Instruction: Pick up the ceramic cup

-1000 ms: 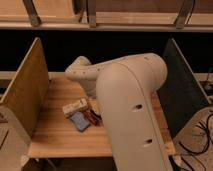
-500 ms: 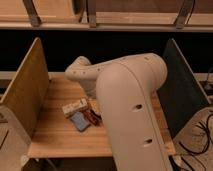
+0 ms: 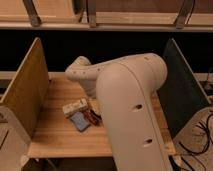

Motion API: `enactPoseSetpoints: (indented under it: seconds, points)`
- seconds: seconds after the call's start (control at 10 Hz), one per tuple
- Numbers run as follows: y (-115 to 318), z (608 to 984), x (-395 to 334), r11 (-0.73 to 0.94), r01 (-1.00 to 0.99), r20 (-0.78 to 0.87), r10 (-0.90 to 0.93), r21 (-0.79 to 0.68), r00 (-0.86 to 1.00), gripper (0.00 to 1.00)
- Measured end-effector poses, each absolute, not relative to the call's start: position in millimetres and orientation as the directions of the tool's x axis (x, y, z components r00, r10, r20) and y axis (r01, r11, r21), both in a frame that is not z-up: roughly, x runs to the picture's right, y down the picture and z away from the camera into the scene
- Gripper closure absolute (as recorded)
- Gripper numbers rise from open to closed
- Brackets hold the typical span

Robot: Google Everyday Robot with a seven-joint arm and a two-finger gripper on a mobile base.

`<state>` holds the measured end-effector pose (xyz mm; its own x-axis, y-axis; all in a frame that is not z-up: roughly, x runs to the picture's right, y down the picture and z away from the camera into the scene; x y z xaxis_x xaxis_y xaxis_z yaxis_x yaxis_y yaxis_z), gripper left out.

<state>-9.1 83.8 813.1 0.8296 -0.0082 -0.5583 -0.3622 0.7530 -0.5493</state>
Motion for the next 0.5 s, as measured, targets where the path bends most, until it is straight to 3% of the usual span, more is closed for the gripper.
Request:
enactPoseSetpoints:
  seconds: [0.3,0.5]
  points:
    - [75.9,813.0,-11.8,0.768,-0.353,-0.544,0.007,-0.534,0.839,0.2]
    - [43.8,806.2,-22.3,0.821,-0.332,-0.469,0.09,-0.464,0.878,0.2]
